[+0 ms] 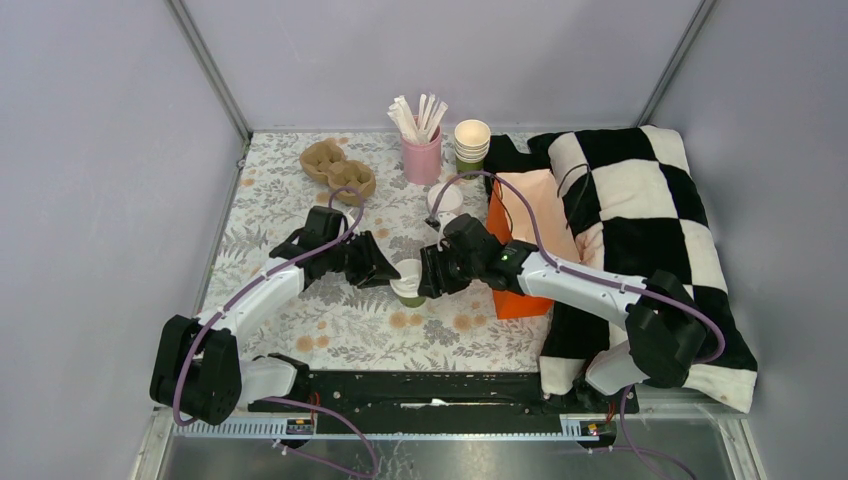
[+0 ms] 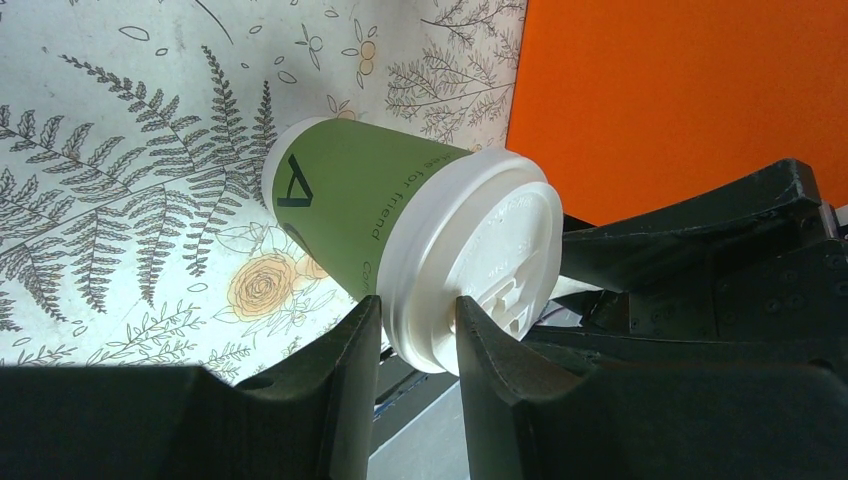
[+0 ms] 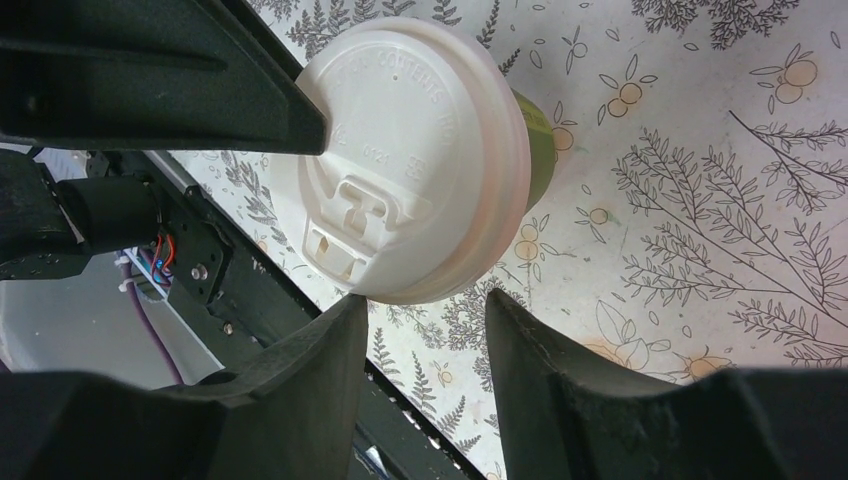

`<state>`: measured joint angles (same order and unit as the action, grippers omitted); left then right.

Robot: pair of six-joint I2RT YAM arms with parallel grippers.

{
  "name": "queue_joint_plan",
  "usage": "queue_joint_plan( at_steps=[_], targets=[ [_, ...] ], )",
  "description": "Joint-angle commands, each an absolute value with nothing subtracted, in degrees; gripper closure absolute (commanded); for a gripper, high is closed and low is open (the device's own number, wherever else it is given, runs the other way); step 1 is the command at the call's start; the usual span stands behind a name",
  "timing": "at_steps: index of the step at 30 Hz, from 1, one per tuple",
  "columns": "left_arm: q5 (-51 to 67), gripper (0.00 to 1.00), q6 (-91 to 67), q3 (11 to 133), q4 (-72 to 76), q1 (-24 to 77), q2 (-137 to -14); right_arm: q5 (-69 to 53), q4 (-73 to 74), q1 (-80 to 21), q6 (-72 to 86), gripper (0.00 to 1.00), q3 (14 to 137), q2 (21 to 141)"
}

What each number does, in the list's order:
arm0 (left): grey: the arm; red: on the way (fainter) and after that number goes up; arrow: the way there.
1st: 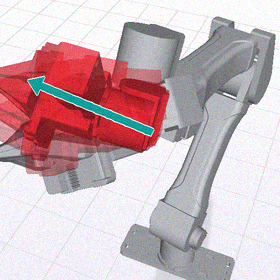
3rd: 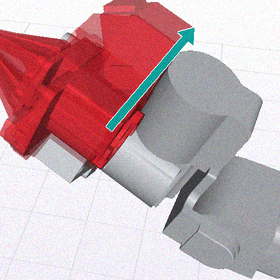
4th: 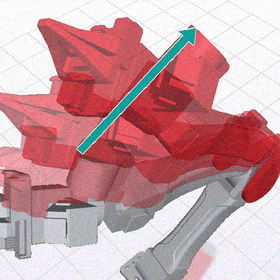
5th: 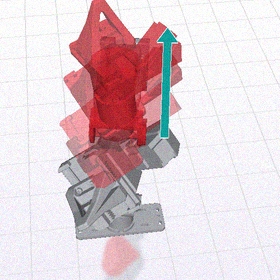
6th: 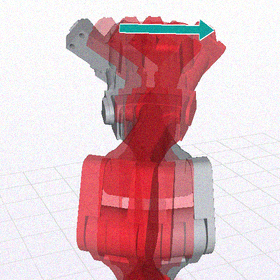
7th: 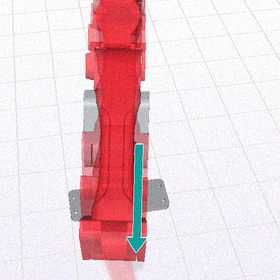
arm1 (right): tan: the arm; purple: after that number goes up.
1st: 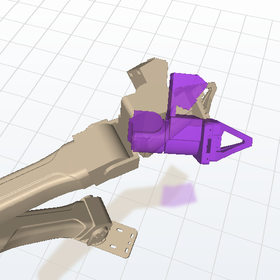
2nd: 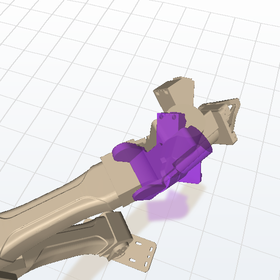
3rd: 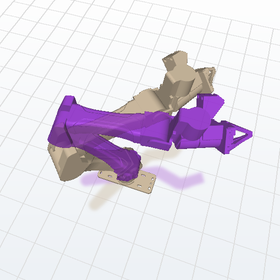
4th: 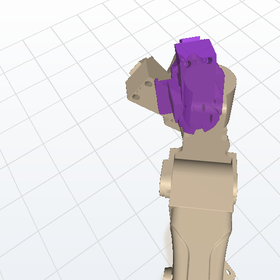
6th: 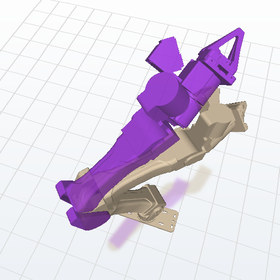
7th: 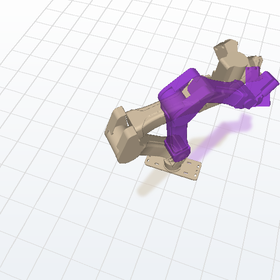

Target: Pack the takeout coffee

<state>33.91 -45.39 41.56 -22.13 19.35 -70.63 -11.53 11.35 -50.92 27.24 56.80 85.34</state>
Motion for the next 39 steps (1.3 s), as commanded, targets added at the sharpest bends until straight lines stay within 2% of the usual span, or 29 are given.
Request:
queue_joint_plan(
  at_steps=[1,12,19,24,27,29,33,39],
  targets=[
    [31.8,0.64,-45.4,42.9,-22.2,20.1,-71.4,-7.0,8.0,-51.6,27.2,0.46,55.6,84.0],
    [30.3,0.64,-45.1,41.3,-22.3,20.2,-71.2,-1.0,9.5,-51.6,29.1,0.48,48.6,84.4],
    [30.3,0.64,-45.7,42.5,-22.5,20.2,-71.2,-7.4,9.4,-51.6,26.7,0.45,51.1,80.4],
    [30.5,0.64,-45.7,43.2,-22.4,20.2,-71.9,-11.4,2.6,-52.2,26.2,0.28,49.9,79.1],
    [30.5,0.64,-45.7,43.1,-22.2,20.2,-72.0,-10.3,0.6,-52.8,27.3,0.23,50.7,80.1],
    [30.5,0.64,-45.6,43.1,-22.2,20.2,-72.2,-8.4,-2.1,-53.1,28.1,0.24,50.8,80.5],
    [30.7,0.64,-45.4,43.4,-22.2,20.2,-72.4,-4.8,-3.2,-53.3,29.3,0.33,50.7,81.3],
    [30.9,0.64,-45.1,43.2,-22.5,20.2,-72.5,-3.2,-3.1,-53.6,29.6,0.40,51.2,82.3]
  ],
)
